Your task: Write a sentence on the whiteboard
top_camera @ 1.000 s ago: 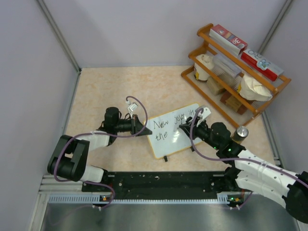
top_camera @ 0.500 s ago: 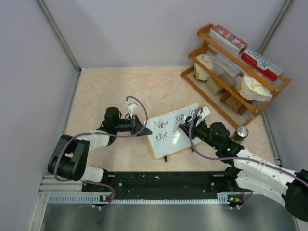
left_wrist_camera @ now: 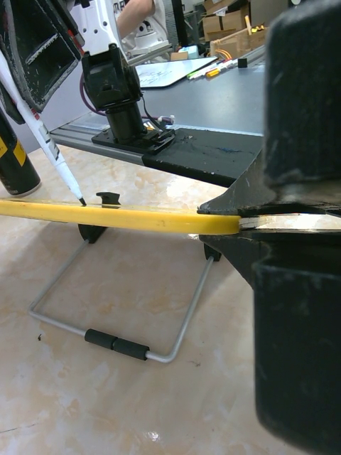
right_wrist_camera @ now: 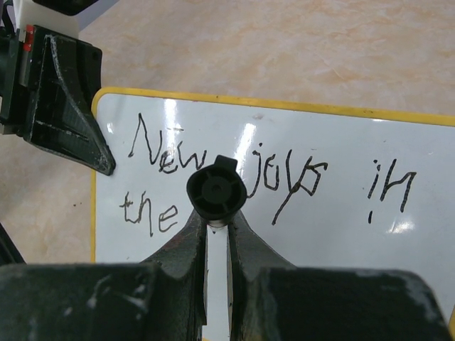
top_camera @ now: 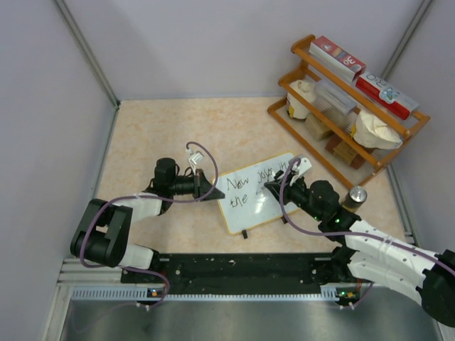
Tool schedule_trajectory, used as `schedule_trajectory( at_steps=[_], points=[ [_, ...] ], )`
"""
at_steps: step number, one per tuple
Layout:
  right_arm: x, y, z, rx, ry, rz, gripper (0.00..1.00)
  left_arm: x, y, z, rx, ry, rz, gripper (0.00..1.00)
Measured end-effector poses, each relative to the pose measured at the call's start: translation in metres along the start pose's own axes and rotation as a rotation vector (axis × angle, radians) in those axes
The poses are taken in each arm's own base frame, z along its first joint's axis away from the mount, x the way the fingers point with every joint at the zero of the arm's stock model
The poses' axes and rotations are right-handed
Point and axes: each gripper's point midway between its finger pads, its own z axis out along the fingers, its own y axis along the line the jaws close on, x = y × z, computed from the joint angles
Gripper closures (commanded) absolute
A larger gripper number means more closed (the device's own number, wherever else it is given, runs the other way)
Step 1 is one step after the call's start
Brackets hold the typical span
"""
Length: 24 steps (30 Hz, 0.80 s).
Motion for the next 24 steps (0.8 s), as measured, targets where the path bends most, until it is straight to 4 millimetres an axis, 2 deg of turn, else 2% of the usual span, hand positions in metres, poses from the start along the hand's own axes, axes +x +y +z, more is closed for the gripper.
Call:
schedule_trajectory(
  at_steps=[24],
  points=[
    [0.0077,-0.0013,-0.0052,0.008,0.036,0.011,1.00,0.0001,0.0001,0.0002,0.001,0.001,-0.002,1.00]
  ],
)
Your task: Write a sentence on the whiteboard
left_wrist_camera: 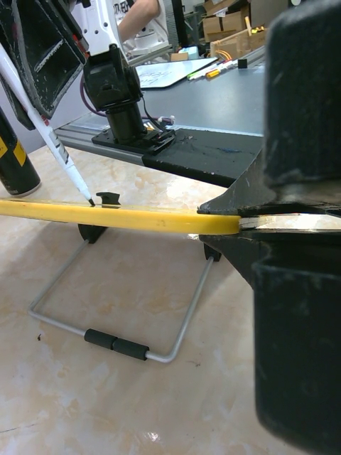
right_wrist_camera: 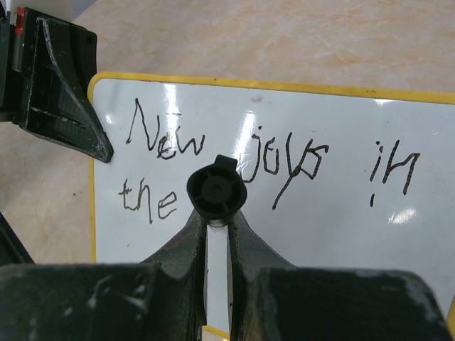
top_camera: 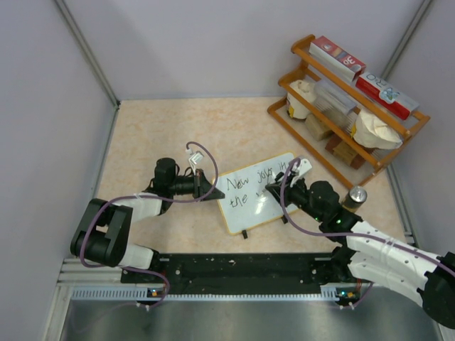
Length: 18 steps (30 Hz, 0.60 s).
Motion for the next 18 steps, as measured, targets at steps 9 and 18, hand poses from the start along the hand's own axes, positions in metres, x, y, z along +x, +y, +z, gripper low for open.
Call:
schedule_trajectory(
  at_steps=[9,18],
  points=[
    [0.0016,0.0005,0.0007,-0.002,0.006,0.004,1.00,0.0003,0.0007,0.0003,0.003,0.003,-0.004,1.00],
    [-0.0063,0.0007,0.0077,0.006,-0.002,0.006,1.00,0.0001,0.0009,0.0004,0.004,0.002,-0.006,1.00]
  ],
)
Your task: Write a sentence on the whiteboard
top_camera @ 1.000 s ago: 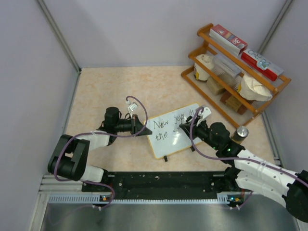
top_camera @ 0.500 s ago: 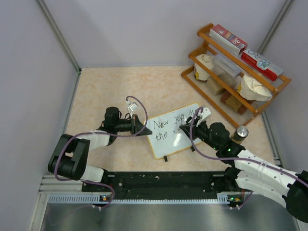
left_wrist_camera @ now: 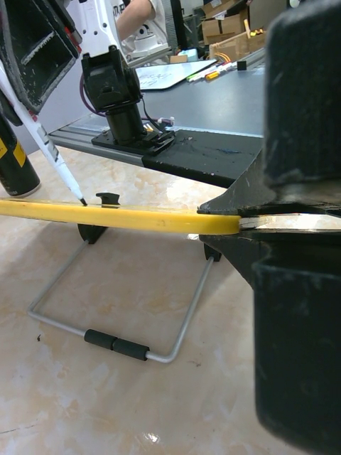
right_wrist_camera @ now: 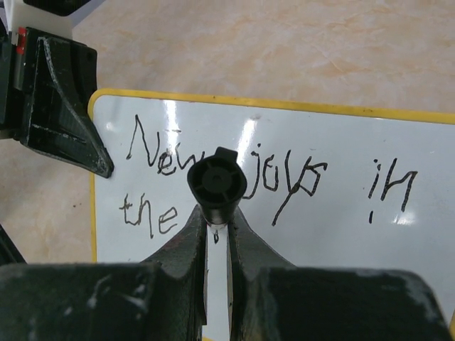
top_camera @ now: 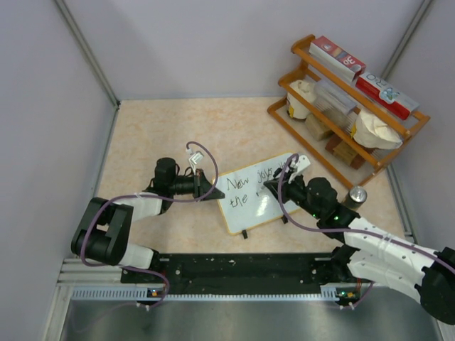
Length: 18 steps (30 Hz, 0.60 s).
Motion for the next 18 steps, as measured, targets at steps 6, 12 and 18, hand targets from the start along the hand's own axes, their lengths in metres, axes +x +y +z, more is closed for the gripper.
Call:
schedule_trajectory(
  at_steps=[6,12,18],
  points=[
    [-0.0089,-0.0040,0.0026,0.030,-0.023,0.002,1.00,-0.0002,-0.0001,0.0000,0.001,0.000,0.001,1.00],
    [-0.0108,-0.0061,0.0028,0.043,-0.029,0.001,1.00,-0.0001,0.0000,0.0001,0.001,0.001,0.000,1.00],
    [-0.0097,-0.0064,0.0003,0.045,-0.023,0.002,1.00,0.0000,-0.0001,0.0001,0.002,0.001,0.000,1.00]
  ],
)
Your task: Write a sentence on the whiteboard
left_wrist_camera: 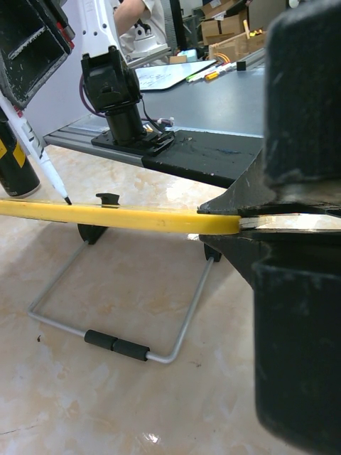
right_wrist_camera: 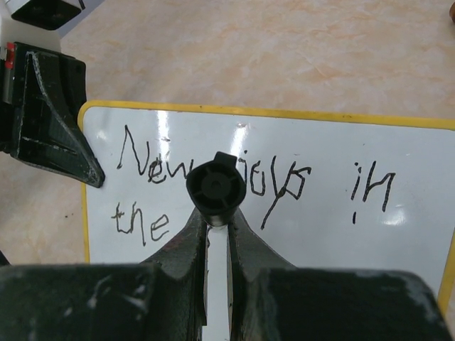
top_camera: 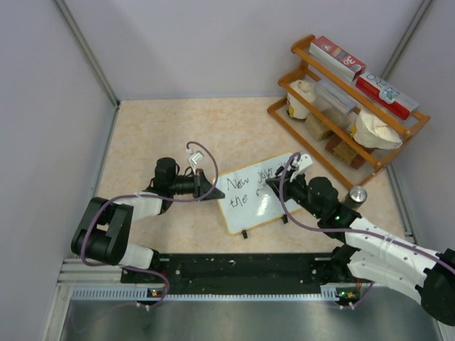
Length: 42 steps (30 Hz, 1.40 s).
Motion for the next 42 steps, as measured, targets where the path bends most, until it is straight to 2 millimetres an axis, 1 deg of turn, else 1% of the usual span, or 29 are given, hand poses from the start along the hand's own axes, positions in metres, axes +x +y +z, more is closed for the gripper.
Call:
schedule_trajectory(
  at_steps=[4,7,11,19,25,31,42],
  points=[
    [0.002,-0.001,-0.002,0.002,0.008,0.001,1.00,0.000,0.000,0.000,0.001,0.000,0.001,1.00],
    [0.008,0.000,-0.004,-0.005,0.019,0.007,1.00,0.000,0.000,0.000,0.000,0.000,0.001,1.00],
    [0.012,0.001,-0.005,-0.015,0.027,0.017,1.00,0.000,0.000,0.000,0.001,0.000,0.001,1.00],
    [0.014,0.001,-0.006,-0.014,0.032,0.033,1.00,0.000,0.000,0.000,0.000,0.000,0.001,1.00],
    [0.010,-0.002,-0.004,0.011,0.022,0.034,1.00,0.000,0.000,0.000,0.000,0.000,0.000,1.00],
    [-0.004,-0.005,0.002,0.039,-0.006,0.031,1.00,0.000,0.000,0.000,0.000,0.000,0.000,1.00],
    [-0.005,-0.007,0.002,0.051,-0.007,0.033,1.00,0.000,0.000,0.000,0.000,0.000,0.000,1.00]
  ],
)
